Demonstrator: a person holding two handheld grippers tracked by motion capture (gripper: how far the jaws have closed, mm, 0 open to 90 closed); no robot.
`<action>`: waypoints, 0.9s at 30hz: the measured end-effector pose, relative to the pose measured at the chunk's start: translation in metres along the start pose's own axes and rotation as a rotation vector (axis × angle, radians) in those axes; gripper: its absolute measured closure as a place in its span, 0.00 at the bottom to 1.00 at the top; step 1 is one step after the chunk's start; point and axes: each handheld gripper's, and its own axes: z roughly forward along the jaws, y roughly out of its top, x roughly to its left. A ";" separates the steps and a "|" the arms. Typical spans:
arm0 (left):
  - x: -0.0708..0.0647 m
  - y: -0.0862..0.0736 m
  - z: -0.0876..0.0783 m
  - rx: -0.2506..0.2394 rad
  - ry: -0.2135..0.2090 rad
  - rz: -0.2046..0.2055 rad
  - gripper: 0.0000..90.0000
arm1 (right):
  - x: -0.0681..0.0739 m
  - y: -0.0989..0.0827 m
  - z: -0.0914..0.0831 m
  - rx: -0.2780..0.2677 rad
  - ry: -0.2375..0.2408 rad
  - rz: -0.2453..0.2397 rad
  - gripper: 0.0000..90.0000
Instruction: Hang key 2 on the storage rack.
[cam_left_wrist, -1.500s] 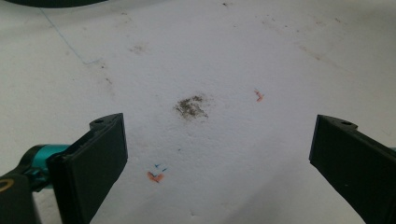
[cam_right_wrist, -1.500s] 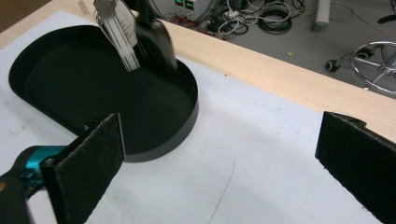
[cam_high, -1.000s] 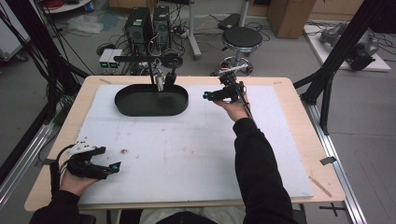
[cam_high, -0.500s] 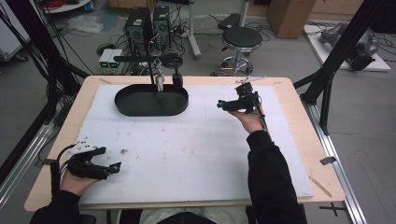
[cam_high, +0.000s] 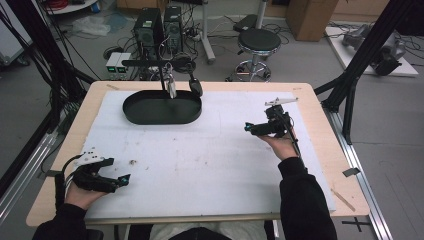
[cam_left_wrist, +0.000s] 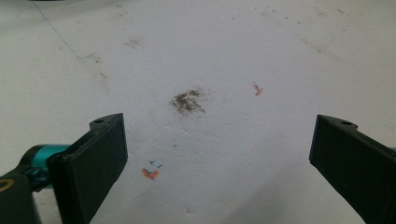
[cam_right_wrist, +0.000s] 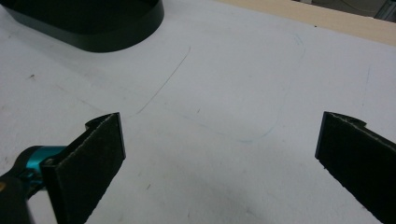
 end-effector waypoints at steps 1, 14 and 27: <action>0.000 0.000 0.000 0.000 0.001 -0.002 0.05 | 0.001 -0.003 -0.001 -0.002 0.001 -0.009 0.01; 0.000 0.000 0.002 0.008 -0.005 -0.004 0.05 | 0.005 -0.041 -0.018 0.027 0.011 -0.061 0.01; 0.001 0.000 0.003 0.013 0.001 -0.008 0.05 | -0.002 -0.079 -0.045 -0.003 0.006 -0.044 0.01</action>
